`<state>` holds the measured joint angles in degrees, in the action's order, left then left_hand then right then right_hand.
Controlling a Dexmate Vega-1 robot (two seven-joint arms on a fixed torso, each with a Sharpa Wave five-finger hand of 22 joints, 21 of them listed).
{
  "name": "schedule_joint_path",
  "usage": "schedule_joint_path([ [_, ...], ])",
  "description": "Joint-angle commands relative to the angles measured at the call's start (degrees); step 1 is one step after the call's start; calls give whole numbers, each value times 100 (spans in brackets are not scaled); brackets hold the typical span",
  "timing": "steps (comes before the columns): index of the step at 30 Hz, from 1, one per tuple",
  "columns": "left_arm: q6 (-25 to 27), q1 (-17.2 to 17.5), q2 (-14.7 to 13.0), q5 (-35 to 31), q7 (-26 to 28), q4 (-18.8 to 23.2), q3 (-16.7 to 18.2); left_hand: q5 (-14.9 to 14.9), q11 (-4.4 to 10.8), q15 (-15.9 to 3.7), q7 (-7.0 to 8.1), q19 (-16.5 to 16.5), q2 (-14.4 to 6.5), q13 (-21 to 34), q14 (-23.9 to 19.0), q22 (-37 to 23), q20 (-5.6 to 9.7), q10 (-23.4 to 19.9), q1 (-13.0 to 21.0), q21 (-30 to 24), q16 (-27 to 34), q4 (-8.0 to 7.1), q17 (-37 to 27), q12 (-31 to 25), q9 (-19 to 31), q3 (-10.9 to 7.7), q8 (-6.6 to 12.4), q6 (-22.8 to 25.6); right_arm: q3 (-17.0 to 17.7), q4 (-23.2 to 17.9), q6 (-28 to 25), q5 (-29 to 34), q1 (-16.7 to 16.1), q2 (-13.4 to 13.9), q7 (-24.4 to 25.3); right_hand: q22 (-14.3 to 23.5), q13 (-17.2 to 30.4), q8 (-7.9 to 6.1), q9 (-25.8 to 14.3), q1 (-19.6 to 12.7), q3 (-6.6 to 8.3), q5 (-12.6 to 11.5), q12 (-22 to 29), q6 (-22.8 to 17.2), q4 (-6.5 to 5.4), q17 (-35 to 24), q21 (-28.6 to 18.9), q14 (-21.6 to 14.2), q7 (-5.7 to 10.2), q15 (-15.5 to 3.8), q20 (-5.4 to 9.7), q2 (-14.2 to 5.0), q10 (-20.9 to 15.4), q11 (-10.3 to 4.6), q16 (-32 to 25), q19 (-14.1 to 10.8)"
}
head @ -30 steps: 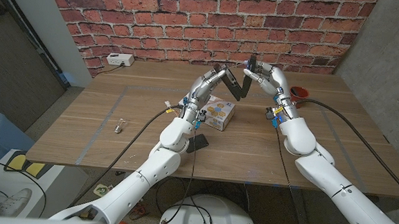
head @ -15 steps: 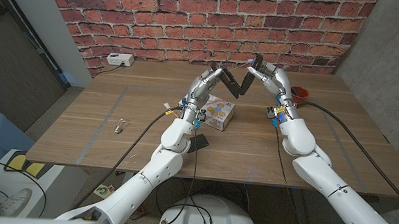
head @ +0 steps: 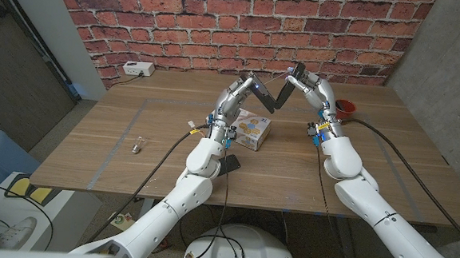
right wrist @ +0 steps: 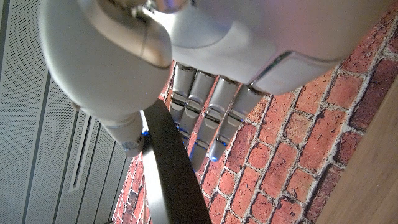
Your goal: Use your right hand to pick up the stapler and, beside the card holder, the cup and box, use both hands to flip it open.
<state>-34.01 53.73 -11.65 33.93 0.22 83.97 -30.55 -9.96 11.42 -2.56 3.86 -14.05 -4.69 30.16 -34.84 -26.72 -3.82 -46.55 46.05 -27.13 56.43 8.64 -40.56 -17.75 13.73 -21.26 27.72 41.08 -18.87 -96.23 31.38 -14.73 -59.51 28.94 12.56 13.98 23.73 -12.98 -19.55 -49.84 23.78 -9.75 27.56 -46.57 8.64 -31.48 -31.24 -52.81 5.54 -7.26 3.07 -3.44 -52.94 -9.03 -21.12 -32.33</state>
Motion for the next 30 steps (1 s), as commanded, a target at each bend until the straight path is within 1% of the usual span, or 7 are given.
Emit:
schedule_joint_path([
  [1, -74, 48, 55, 98, -5, -51, 52, -35, 51, -986, 453, 81, -542, 26, -77, -36, -28, 18, 668, -37, 48, 29, -438, 23, 25, 17, -34, 661, 6, 84, 70, -81, 27, -92, 8, 29, 19, -21, -26, -729, 345, -33, -6, -23, -281, -14, -32, -1, 49, -647, 490, -756, -182, -194, 25, 40],
  [7, -98, 50, 65, 144, -39, -76, 71, -33, 50, -980, 464, 153, -549, 41, 57, -57, -59, 36, 690, -41, 71, 15, -440, 49, 31, 36, -32, 668, 9, 107, 97, -141, 38, -136, 4, 31, 25, -22, -28, -728, 344, -33, -12, -24, -280, -21, -48, -9, 50, -648, 492, -752, -178, -193, 25, 55],
  [11, -148, 50, 116, 366, -205, -131, 92, -38, 53, -973, 486, 168, -576, 49, 130, -66, -63, 40, 679, -52, 22, -18, -392, 61, 34, 27, -49, 628, 3, 140, 114, -187, 43, -199, 28, 32, 24, -23, -29, -728, 346, -33, -13, -24, -281, -19, -62, -7, 52, -647, 497, -754, -188, -192, 32, 58],
  [22, -262, 59, 208, 559, -376, -201, 135, -70, 59, -984, 499, 186, -634, 57, 94, -82, -43, 47, 690, -90, -184, -91, -131, 109, 24, -89, -65, 616, 34, 163, 158, -293, -11, -318, 117, 34, 27, -22, -32, -726, 347, -33, -23, -22, -281, -25, -93, -16, 50, -647, 495, -754, -191, -193, 38, 73],
  [24, -286, 62, 235, 548, -350, -210, 144, -88, 52, -990, 504, 197, -668, 58, -27, -82, -13, 45, 674, -113, -336, -166, 85, 145, 7, -184, -81, 609, 42, 164, 168, -313, -16, -331, 123, 34, 28, -23, -33, -727, 346, -33, -25, -25, -279, -27, -100, -16, 50, -648, 490, -751, -192, -191, 39, 76],
  [26, -312, 62, 254, 543, -352, -219, 146, -97, 12, -1066, 498, 178, -579, 87, -592, -47, 72, 34, 678, -224, -939, -245, 894, 223, -54, -501, -133, 592, 49, 171, 177, -326, -19, -340, 126, 34, 32, -23, -34, -728, 347, -33, -24, -26, -278, -27, -105, -16, 47, -648, 489, -751, -194, -190, 41, 80],
  [30, -344, 61, 295, 544, -346, -238, 147, -89, 15, -1066, 502, 152, -554, 103, -633, -36, 117, 43, 665, -273, -1185, -235, 1110, 223, -62, -567, -146, 590, 57, 191, 198, -359, -23, -367, 132, 35, 25, -22, -35, -728, 349, -33, -31, -23, -279, -27, -119, -16, 40, -647, 488, -755, -199, -189, 47, 87],
])
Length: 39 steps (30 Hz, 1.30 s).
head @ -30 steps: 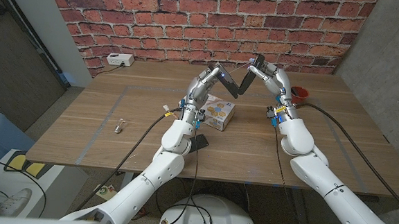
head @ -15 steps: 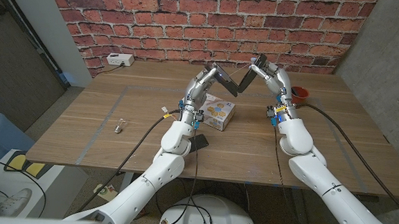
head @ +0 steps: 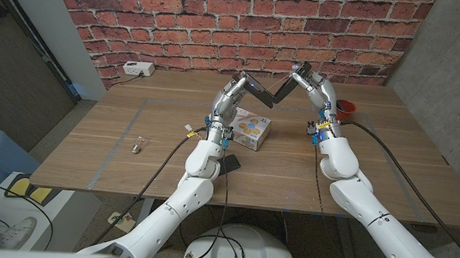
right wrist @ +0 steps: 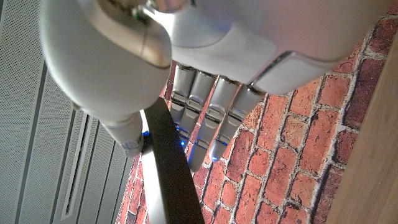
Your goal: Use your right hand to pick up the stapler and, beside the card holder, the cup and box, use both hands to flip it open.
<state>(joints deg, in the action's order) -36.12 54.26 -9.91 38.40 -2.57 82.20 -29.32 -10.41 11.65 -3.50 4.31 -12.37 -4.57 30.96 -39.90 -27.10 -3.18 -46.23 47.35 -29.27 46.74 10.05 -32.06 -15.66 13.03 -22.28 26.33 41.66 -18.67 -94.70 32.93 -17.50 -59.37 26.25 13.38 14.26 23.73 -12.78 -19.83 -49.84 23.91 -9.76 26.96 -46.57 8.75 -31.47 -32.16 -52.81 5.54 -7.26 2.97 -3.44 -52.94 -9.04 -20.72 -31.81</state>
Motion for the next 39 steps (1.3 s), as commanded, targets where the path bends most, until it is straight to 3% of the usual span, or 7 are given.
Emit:
schedule_joint_path([
  [1, -140, 9, 136, 104, -64, -67, 25, -43, -8, -972, 455, -16, -565, 24, -134, 3, 43, 12, 533, -61, -224, -376, 266, 15, 7, -468, -5, 537, 40, 40, 41, -85, -38, -100, 52, 7, 27, -42, -8, -728, 336, -32, 30, -22, -291, -30, -33, -20, 39, -647, 503, -757, -202, -185, 7, 36],
  [27, -390, -38, 303, 316, -338, -155, 54, -18, -6, -977, 442, -1, -504, 6, -128, 61, 116, 47, 401, -231, -1205, -353, 935, -14, -4, -650, -68, 523, 127, -38, -62, -577, -93, -276, 100, 7, 40, -44, -17, -729, 339, -32, 3, -31, -288, -39, -123, -32, 17, -647, 489, -754, -199, -186, 28, 64],
  [39, -392, -92, 337, 406, -457, -186, 59, -19, -9, -989, 443, 10, -505, -9, -203, 82, 118, 52, 393, -261, -1340, -331, 1026, -16, -5, -691, -79, 529, 145, -61, -118, -782, -98, -328, 86, 6, 64, -48, -20, -728, 339, -30, 14, -43, -290, -34, -166, -54, 5, -647, 493, -758, -222, -186, 34, 55],
])
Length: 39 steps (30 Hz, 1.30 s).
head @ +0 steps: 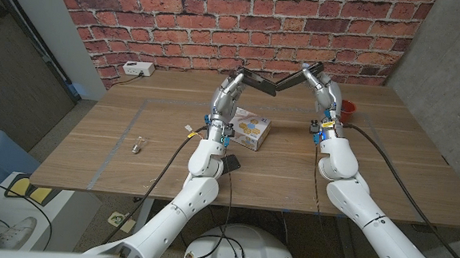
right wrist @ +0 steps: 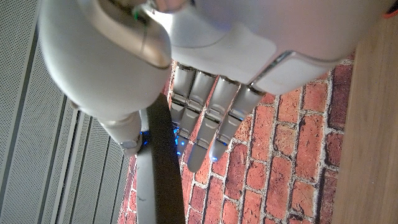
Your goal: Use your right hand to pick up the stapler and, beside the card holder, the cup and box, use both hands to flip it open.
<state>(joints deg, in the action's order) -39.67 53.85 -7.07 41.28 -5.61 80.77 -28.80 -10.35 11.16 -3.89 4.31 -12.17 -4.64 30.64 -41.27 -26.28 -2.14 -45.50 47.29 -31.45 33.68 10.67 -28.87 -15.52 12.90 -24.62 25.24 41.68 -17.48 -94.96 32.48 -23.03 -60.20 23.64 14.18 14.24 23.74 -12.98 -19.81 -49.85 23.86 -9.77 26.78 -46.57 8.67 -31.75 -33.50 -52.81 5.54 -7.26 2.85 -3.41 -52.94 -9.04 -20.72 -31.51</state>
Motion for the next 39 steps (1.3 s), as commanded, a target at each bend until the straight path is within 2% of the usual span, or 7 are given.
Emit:
schedule_joint_path([
  [1, -44, -55, 63, 133, -168, -56, 7, -25, 40, -950, 448, -7, -498, 24, -70, 2, 11, -22, 398, -46, -46, -391, 714, -32, 9, -459, 33, 535, 26, -31, -72, -257, -14, -65, -14, 7, 67, -29, -21, -727, 344, -29, 31, -46, -283, -8, -37, -61, -1, -646, 505, -762, -222, -186, 31, 23],
  [24, -225, -250, 223, 498, -617, -380, 147, -20, 39, -952, 490, 27, -486, 12, -105, 36, -10, -22, 365, -95, -299, -364, 860, -41, 9, -514, 15, 542, -31, -77, -169, -390, -59, -301, 201, 2, 71, -37, -28, -736, 345, -27, 16, -81, -273, 4, -119, -99, -30, -647, 512, -759, -249, -195, 47, 45],
  [33, -457, -403, 355, 738, -973, -681, 297, -16, 39, -950, 485, 50, -463, 1, -82, 48, 2, -23, 353, -107, -396, -346, 911, -38, 8, -526, 11, 548, -116, -307, -449, -289, -85, -350, 423, 0, 64, -33, -30, -741, 347, -27, 4, -76, -267, 10, -147, -104, -36, -647, 514, -758, -254, -187, 57, 57],
  [39, -416, -485, 387, 1051, -1346, -803, 391, -17, 38, -956, 493, 61, -475, -4, -88, 55, 3, -23, 346, -114, -438, -348, 935, -37, 8, -538, 5, 541, -229, -226, -430, -231, -60, -558, 573, -1, 57, -34, -32, -744, 348, -26, -3, -83, -264, 12, -169, -111, -45, -647, 521, -758, -265, -202, 61, 60],
])
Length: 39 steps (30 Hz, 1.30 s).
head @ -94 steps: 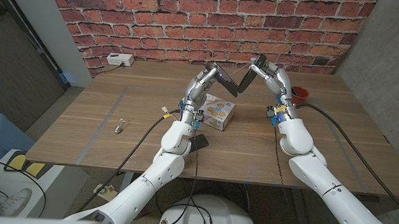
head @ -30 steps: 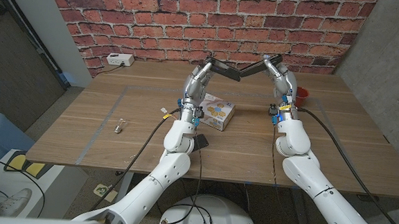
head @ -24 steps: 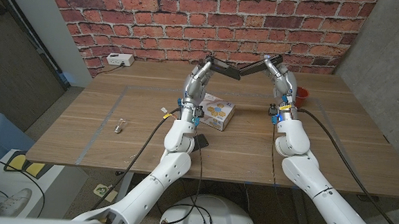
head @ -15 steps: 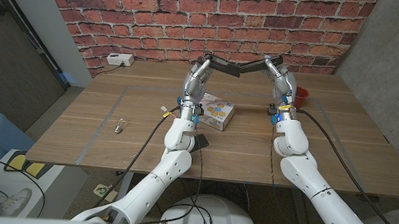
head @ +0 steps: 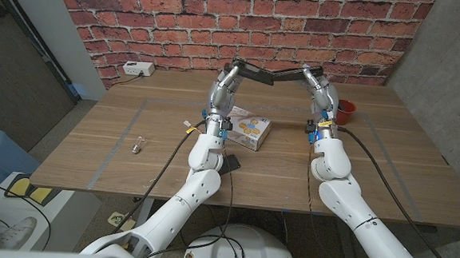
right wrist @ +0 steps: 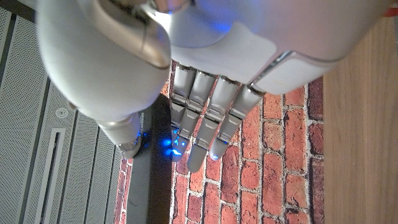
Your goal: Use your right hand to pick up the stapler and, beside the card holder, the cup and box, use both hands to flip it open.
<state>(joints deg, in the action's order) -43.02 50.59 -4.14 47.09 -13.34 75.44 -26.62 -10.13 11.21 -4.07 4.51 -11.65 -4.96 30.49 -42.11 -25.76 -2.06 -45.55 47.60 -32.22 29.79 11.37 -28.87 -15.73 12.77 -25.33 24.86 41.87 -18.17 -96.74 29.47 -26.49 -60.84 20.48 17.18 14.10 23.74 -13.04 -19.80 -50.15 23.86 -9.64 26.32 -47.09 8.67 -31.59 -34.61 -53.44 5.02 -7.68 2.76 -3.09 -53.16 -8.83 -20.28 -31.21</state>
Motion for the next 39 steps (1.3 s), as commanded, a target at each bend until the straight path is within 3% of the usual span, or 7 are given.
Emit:
schedule_joint_path([
  [1, -66, -166, 92, 508, -626, -274, 186, -39, 33, -937, 470, 12, -443, 11, -5, 4, -6, -17, 314, -36, -53, -418, 936, -17, 21, -468, 42, 521, -182, -23, -120, 83, 13, -277, 265, 13, 58, -28, -33, -715, 348, -40, 43, -32, -264, -4, -59, -49, 9, -606, 530, -790, -242, -226, 17, 32],
  [10, 114, -293, -1, 611, -880, -294, 276, -36, 34, -931, 451, 36, -419, 13, 52, 18, -4, -16, 291, -50, -175, -406, 999, -20, 21, -478, 39, 533, -270, 149, -18, 187, 102, -443, 353, 11, 53, -28, -35, -718, 348, -39, 37, -39, -261, -1, -91, -60, 6, -605, 529, -791, -255, -210, 23, 31],
  [18, 51, -363, 164, 663, -999, -521, 320, -36, 33, -932, 463, 44, -434, 13, 49, 29, 9, -15, 270, -63, -239, -415, 1035, -21, 21, -491, 39, 546, -240, 277, 96, -122, 79, -499, 202, 8, 56, -25, -38, -722, 350, -38, 30, -41, -256, -5, -129, -74, 7, -605, 532, -789, -264, -210, 25, 43],
  [29, 42, -422, 251, 677, -1130, -631, 357, -32, 31, -940, 461, 53, -427, 13, 10, 45, 14, -15, 263, -83, -289, -397, 1063, -22, 20, -492, 31, 545, -300, 429, 217, -47, 139, -587, 189, 3, 63, -20, -42, -725, 352, -37, 23, -41, -252, -2, -171, -77, 6, -606, 533, -787, -269, -215, 39, 63],
  [39, 54, -369, 241, 612, -1085, -574, 353, -29, 31, -945, 463, 66, -428, 11, -23, 63, 11, -27, 261, -105, -337, -377, 1084, -26, 21, -492, 30, 561, -260, 334, 156, -53, 54, -518, 225, -1, 65, -16, -45, -725, 353, -36, 10, -40, -252, -12, -207, -97, 7, -605, 532, -789, -264, -217, 35, 77],
])
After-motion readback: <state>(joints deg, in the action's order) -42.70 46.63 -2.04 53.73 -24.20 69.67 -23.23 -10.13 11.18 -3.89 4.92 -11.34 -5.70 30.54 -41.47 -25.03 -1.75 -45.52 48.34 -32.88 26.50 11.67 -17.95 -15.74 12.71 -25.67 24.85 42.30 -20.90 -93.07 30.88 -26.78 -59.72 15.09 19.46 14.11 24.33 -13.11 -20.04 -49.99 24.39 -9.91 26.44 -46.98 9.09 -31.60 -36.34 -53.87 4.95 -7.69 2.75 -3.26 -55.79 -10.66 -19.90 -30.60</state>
